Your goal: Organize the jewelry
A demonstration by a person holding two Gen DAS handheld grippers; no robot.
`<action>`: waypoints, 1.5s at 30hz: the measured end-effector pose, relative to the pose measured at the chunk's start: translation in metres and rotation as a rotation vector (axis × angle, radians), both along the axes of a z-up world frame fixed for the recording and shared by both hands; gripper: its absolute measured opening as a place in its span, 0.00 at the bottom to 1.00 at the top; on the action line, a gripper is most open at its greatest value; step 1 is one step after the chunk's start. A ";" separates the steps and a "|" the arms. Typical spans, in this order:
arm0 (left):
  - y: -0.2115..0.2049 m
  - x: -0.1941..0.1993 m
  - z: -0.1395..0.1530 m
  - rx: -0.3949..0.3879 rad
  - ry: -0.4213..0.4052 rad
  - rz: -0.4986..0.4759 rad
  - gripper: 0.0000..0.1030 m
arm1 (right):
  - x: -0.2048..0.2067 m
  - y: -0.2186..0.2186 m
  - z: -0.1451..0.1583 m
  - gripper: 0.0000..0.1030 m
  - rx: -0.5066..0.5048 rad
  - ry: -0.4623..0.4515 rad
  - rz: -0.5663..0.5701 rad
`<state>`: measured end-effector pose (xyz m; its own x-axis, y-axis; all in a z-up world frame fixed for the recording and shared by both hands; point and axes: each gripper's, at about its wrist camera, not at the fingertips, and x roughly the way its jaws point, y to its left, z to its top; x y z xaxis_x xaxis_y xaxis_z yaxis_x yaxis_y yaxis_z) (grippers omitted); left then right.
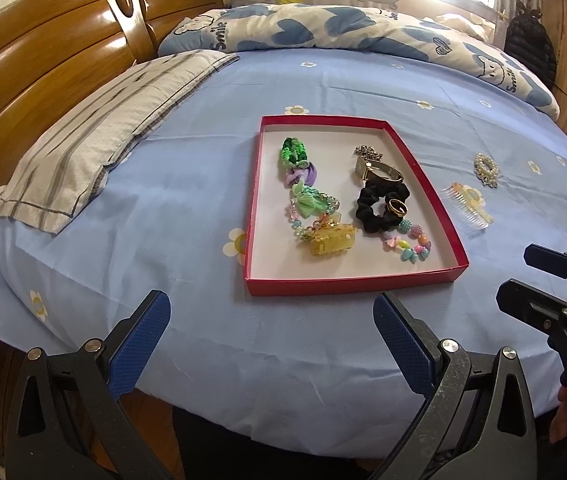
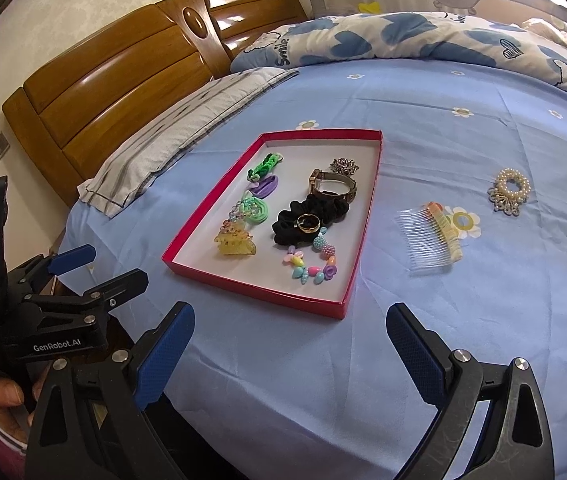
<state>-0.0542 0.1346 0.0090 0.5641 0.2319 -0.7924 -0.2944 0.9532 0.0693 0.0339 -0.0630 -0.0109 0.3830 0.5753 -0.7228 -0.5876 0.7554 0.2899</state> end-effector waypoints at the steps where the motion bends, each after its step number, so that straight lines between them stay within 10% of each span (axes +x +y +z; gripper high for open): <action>1: 0.000 0.000 0.000 -0.001 -0.001 0.001 0.99 | 0.000 0.000 0.000 0.95 0.000 0.000 -0.001; 45: 0.000 -0.003 0.002 -0.012 -0.006 0.007 0.99 | -0.002 0.003 0.005 0.95 0.007 -0.037 -0.019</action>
<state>-0.0572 0.1348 0.0107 0.5670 0.2261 -0.7920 -0.3016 0.9518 0.0558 0.0318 -0.0603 -0.0061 0.4199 0.5724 -0.7043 -0.5837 0.7645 0.2734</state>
